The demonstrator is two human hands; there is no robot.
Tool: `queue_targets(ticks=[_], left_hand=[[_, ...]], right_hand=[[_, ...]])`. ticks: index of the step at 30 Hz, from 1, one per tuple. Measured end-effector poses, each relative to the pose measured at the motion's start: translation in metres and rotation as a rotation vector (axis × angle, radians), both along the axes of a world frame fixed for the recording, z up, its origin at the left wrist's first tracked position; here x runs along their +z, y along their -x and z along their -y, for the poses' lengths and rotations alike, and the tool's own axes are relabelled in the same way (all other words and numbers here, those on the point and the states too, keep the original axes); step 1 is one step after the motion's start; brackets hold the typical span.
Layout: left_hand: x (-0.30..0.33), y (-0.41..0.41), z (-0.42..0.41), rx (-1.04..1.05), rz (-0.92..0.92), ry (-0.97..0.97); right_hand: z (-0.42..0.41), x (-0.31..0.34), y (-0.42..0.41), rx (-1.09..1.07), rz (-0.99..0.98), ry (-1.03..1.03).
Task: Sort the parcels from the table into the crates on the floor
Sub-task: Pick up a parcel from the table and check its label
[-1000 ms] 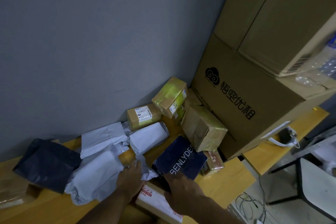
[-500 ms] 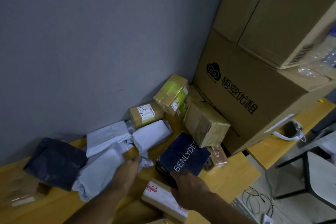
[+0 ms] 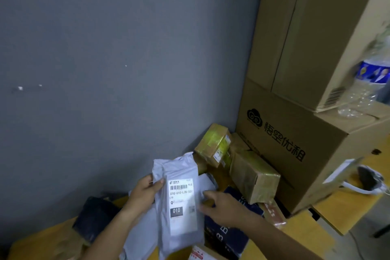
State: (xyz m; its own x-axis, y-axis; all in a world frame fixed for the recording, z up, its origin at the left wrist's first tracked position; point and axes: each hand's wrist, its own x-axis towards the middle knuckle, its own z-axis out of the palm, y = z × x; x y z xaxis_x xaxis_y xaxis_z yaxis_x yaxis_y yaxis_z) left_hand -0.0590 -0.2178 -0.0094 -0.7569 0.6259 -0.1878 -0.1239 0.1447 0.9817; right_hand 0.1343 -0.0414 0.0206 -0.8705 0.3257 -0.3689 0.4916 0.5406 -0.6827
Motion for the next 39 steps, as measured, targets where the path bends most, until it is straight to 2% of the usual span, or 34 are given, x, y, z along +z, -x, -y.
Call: queue_targets(ticks=[4,8,14,20,30,39], left_hand=[[0.038,-0.01,-0.008,0.035,0.19,-0.204],[0.059,-0.012,-0.013,0.074,0.262,-0.278],[0.074,-0.02,-0.017,0.026,0.254,-0.242],[0.06,-0.045,-0.011,-0.084,0.243,-0.184],[0.043,-0.07,-0.036,-0.195,0.216,-0.114],[0.047,-0.129,-0.055,-0.311,0.236,-0.101]], right_hand=[[-0.002,0.028,0.004,-0.099,-0.093,0.348],[-0.003,0.044,0.002,-0.179,-0.17,0.526],[-0.005,0.056,-0.002,-0.293,-0.308,0.563],[-0.013,0.059,-0.011,-0.419,-0.445,0.569],[-0.021,0.045,-0.044,-0.57,-0.455,0.554],[-0.021,0.046,-0.118,-0.686,-0.496,0.561]])
